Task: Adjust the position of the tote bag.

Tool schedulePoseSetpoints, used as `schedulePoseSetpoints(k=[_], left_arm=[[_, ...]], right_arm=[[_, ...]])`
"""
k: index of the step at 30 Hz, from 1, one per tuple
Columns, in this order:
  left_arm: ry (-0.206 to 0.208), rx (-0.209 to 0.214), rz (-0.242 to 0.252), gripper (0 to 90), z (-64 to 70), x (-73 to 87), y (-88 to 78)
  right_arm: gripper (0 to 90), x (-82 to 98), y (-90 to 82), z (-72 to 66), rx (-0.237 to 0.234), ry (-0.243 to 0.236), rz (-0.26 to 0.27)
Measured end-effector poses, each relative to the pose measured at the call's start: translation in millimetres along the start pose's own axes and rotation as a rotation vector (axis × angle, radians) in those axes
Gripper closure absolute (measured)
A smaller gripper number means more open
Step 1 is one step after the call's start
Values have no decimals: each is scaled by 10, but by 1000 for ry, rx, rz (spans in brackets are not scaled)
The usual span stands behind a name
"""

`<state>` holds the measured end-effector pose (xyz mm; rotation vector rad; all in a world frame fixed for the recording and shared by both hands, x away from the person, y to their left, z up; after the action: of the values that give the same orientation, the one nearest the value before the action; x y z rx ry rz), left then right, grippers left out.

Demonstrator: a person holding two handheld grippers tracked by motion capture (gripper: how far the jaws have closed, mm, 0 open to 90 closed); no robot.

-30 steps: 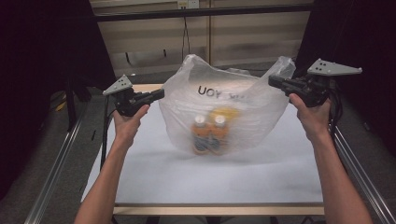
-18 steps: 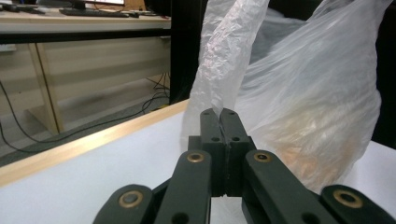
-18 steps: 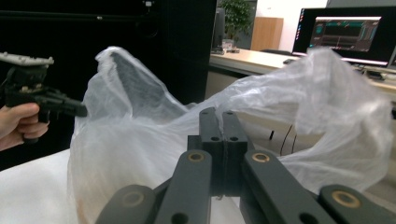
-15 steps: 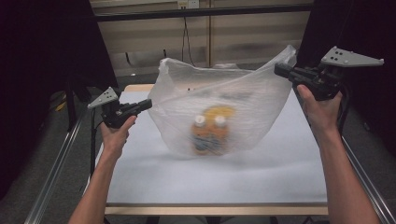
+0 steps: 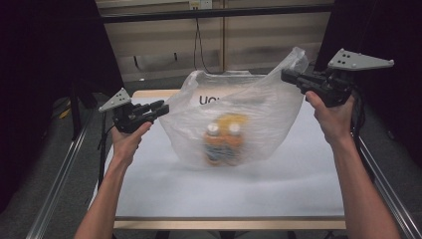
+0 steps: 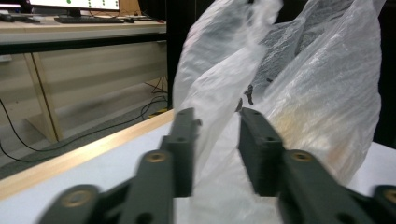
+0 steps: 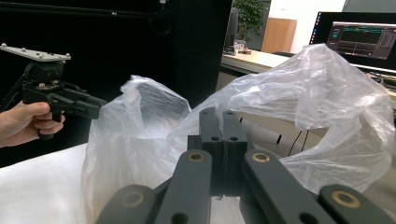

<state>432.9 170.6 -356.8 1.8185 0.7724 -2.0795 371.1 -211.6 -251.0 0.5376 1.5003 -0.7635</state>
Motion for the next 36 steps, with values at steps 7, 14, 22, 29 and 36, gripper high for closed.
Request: schedulePoseSetpoints(k=[7, 14, 22, 29, 36], left_arm=[[57, -22, -65, 393, -39, -176, 305], [57, -40, -71, 714, -108, -267, 427], [44, -27, -2, 900, -78, -394, 35], [66, -13, 23, 900, 4, -341, -318], [49, 18, 42, 900, 129, -170, -493]], right_arm=[[900, -12, -10, -1, -1, -3, 2], [900, -33, -63, 11, 1, -6, -2], [900, -12, -242, 80, 29, 17, 6], [900, 126, -378, 44, 30, 29, -18], [900, 368, -456, -124, 15, 49, -56]])
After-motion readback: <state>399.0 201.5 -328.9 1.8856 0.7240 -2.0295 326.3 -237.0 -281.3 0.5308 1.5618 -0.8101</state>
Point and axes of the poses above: each handheld gripper's, and its own axes: y roughly forward along the jaws, x roughly out of its underside, z roughly to its right, the point moved 7 cm from there along y, roughly forward along the jaws, and after that the axes turned 1 degree about y, right-handed, at the moved point
